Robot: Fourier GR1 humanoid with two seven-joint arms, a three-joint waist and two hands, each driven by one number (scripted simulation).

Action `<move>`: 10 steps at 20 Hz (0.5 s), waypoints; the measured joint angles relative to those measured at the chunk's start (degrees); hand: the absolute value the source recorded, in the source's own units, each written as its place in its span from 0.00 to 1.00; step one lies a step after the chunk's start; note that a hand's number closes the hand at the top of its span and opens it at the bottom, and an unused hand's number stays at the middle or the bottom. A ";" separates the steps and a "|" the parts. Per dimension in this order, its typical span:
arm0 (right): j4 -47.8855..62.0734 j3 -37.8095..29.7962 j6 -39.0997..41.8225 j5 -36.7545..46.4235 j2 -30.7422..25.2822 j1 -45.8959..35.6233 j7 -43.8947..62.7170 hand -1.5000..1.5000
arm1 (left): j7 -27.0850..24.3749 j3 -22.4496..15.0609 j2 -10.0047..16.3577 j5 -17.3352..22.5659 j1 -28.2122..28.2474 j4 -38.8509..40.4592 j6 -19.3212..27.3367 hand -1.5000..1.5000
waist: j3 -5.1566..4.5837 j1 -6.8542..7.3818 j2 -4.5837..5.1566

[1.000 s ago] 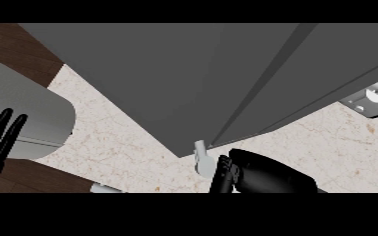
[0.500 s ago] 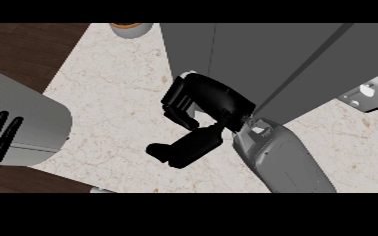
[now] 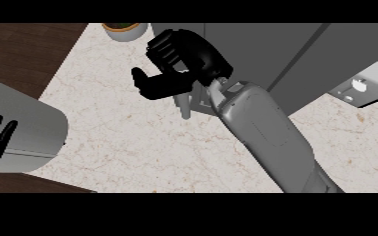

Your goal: Pick up the bottled water, place it into the cabinet and close the cabinet

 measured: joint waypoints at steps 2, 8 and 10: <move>1.75 0.39 -1.78 -0.85 0.01 -0.97 -0.97 1.00 | -0.16 0.14 -0.17 0.10 0.28 0.01 -0.24 0.00 | 0.04 -0.28 -0.24; 4.08 2.26 -7.04 -4.81 0.02 -2.04 -3.22 0.00 | -0.25 0.93 0.09 0.58 1.32 -0.12 -1.23 0.00 | -0.16 -0.59 -0.87; 4.77 2.93 -8.55 -6.16 0.02 -2.54 -3.86 0.00 | -0.34 1.20 0.03 0.67 1.40 -0.07 -1.30 0.00 | -0.20 -0.76 -0.95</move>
